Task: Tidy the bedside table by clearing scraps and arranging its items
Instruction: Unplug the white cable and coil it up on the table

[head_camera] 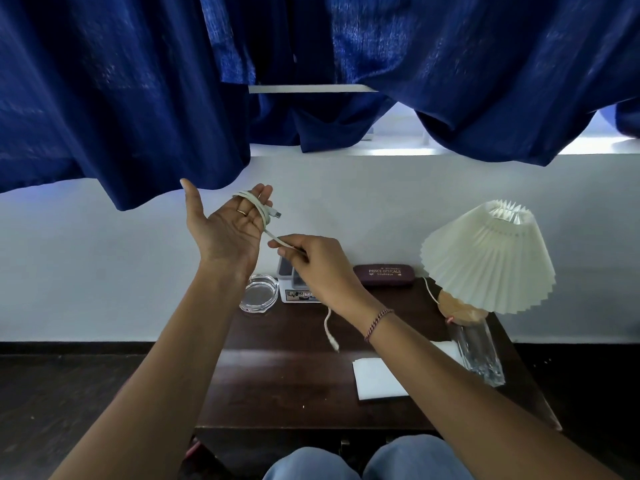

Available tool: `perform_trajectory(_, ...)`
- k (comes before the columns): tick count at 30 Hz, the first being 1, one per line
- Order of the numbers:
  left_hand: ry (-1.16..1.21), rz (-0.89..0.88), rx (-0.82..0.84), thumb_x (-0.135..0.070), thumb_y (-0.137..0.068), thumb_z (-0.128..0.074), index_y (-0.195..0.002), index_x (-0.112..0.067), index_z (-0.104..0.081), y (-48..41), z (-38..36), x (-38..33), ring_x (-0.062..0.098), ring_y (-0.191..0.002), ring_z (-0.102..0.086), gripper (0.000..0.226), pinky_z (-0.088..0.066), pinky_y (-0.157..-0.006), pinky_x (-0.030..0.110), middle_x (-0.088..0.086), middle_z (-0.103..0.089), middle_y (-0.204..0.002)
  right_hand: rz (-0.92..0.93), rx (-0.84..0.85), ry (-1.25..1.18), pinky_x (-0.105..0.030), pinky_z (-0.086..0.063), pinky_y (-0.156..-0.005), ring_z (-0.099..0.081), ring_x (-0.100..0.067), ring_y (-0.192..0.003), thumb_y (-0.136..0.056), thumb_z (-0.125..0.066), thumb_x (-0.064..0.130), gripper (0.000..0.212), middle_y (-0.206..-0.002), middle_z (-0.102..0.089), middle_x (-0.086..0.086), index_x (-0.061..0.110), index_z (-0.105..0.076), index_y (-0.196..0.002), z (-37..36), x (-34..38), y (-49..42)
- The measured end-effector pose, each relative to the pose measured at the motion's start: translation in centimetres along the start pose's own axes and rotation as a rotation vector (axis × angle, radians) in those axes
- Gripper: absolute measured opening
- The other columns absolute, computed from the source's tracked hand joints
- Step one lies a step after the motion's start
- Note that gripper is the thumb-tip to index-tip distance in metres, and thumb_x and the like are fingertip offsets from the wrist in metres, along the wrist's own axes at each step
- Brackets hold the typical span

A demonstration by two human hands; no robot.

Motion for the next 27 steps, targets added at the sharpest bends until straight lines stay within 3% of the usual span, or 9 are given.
perform_trajectory(4,-0.1,0.029,-0.018,-0.07,-0.084,-0.033,-0.121,0.012,-0.05,0.4,0.8,0.3,0.03,-0.114,-0.062,0.091,-0.043,-0.106,0.036,0.024,-0.058,-0.128,-0.013,0.019,0.119,-0.029,-0.047,-0.072,-0.058,-0.018,-0.077,-0.094,-0.051,0.027,0.027,-0.095,-0.073,-0.007,0.016,-0.069,-0.111,0.0,0.4,1.0)
perform_trajectory(9,-0.312,0.262,0.071,-0.071,-0.084,-0.026,-0.124,0.016,-0.046,1.6,1.9,0.9,0.032,-0.115,-0.061,0.097,-0.052,-0.094,0.036,0.028,-0.058,-0.126,0.011,-0.053,0.294,-0.029,-0.046,-0.069,-0.065,-0.019,-0.087,-0.088,-0.057,0.039,0.024,-0.091,-0.075,-0.002,0.023,-0.073,-0.097,1.8,0.7,2.4)
perform_trajectory(14,-0.549,0.597,0.242,-0.076,-0.078,-0.027,-0.107,0.008,-0.061,3.0,2.9,3.0,0.022,-0.082,-0.069,0.095,-0.056,-0.073,0.024,0.018,-0.071,-0.095,-0.005,0.117,0.385,-0.023,-0.039,-0.071,-0.064,-0.019,-0.093,-0.081,-0.068,0.029,0.015,-0.099,-0.073,-0.002,0.024,-0.075,-0.093,4.4,0.8,2.7)
perform_trajectory(17,-0.599,0.725,0.325,-0.076,-0.078,-0.026,-0.116,0.012,-0.058,4.2,3.5,5.0,0.034,-0.11,-0.062,0.101,-0.052,-0.093,0.032,0.028,-0.063,-0.117,-0.006,0.166,0.337,-0.009,-0.038,-0.064,-0.061,-0.004,-0.077,-0.074,-0.075,0.022,0.013,-0.088,-0.073,0.001,0.02,-0.077,-0.087,6.2,0.9,2.1)
perform_trajectory(20,-0.423,0.824,0.414,-0.078,-0.078,-0.025,-0.128,0.014,-0.045,5.3,4.1,6.3,0.04,-0.127,-0.048,0.107,-0.038,-0.107,0.042,0.033,-0.05,-0.133,-0.025,0.223,0.257,0.004,-0.038,-0.063,-0.056,0.009,-0.067,-0.071,-0.078,0.02,0.013,-0.083,-0.074,0.005,0.019,-0.078,-0.084,7.7,-0.1,1.5)
perform_trajectory(22,-0.287,0.878,0.477,-0.08,-0.075,-0.029,-0.132,0.014,-0.039,5.9,4.2,6.8,0.042,-0.131,-0.042,0.11,-0.034,-0.11,0.044,0.034,-0.044,-0.137,-0.08,0.239,0.194,-0.002,-0.041,-0.068,-0.06,0.006,-0.073,-0.071,-0.078,0.023,0.014,-0.085,-0.075,0.004,0.019,-0.078,-0.084,8.2,-1.4,1.5)
perform_trajectory(25,-0.167,0.906,0.582,-0.08,-0.072,-0.033,-0.134,0.015,-0.035,6.9,3.8,7.0,0.043,-0.133,-0.038,0.113,-0.034,-0.111,0.044,0.036,-0.039,-0.14,-0.215,0.197,0.048,-0.023,-0.049,-0.08,-0.064,-0.005,-0.079,-0.07,-0.079,0.025,0.01,-0.076,-0.074,0.003,0.021,-0.077,-0.078,8.3,-3.7,1.8)
perform_trajectory(27,-0.106,0.912,0.654,-0.08,-0.072,-0.035,-0.135,0.014,-0.033,7.4,3.4,7.1,0.042,-0.134,-0.037,0.114,-0.033,-0.112,0.044,0.036,-0.036,-0.141,-0.315,0.194,-0.103,-0.028,-0.052,-0.074,-0.064,-0.009,-0.073,-0.071,-0.079,0.024,0.004,-0.066,-0.073,0.005,0.023,-0.075,-0.072,8.0,-4.8,2.2)
Point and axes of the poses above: each hand's wrist, its own y-axis away from the middle knuckle, its own z-axis out of the back of the hand, x = y × z, the point moved 1 cm from there along -y, towards the middle knuckle
